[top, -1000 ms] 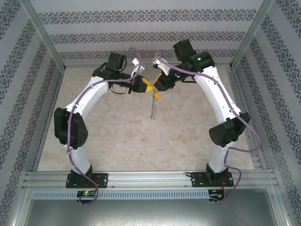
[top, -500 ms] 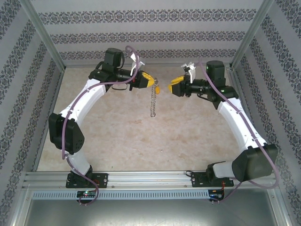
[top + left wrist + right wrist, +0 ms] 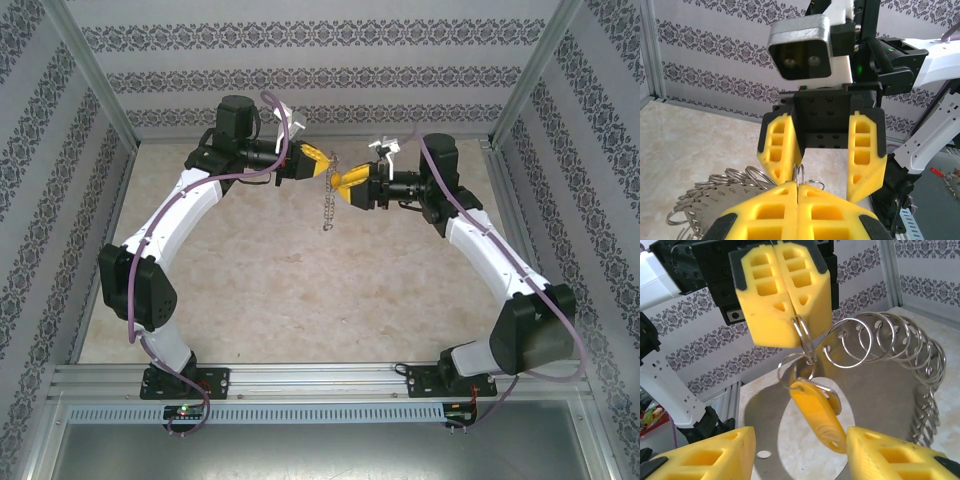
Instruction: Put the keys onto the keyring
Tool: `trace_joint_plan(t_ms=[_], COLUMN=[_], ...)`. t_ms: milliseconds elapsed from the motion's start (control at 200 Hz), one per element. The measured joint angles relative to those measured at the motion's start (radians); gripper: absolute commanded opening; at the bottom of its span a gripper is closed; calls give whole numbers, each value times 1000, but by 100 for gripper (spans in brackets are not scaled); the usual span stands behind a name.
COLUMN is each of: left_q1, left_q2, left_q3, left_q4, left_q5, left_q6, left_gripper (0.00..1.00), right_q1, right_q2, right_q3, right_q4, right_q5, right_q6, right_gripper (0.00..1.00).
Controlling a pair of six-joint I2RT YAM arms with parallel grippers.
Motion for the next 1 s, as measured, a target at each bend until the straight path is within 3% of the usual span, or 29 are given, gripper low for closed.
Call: trace_joint_plan(t_ms=[340, 490, 650, 879, 999], left_q1=[0, 0, 0, 0, 0], left_q2=[0, 0, 0, 0, 0], left_q3=[0, 0, 0, -14, -35], left_q4=[2, 18, 39, 73, 87], left_q5=[0, 0, 0, -1, -3], left_q6=[-11, -24, -35, -60, -77], left_gripper=[0, 0, 0, 0, 0], right_q1=[6, 22, 26, 28, 39], right_q2=[47, 53, 59, 59, 59], right_q3=[30, 39, 40, 41, 66], right_q4=[57, 68, 64, 48, -53], right_q5=[-5, -20, -33, -38, -31], right_q6=[33, 31, 38, 28, -32], right_gripper=[47, 21, 0, 0, 0])
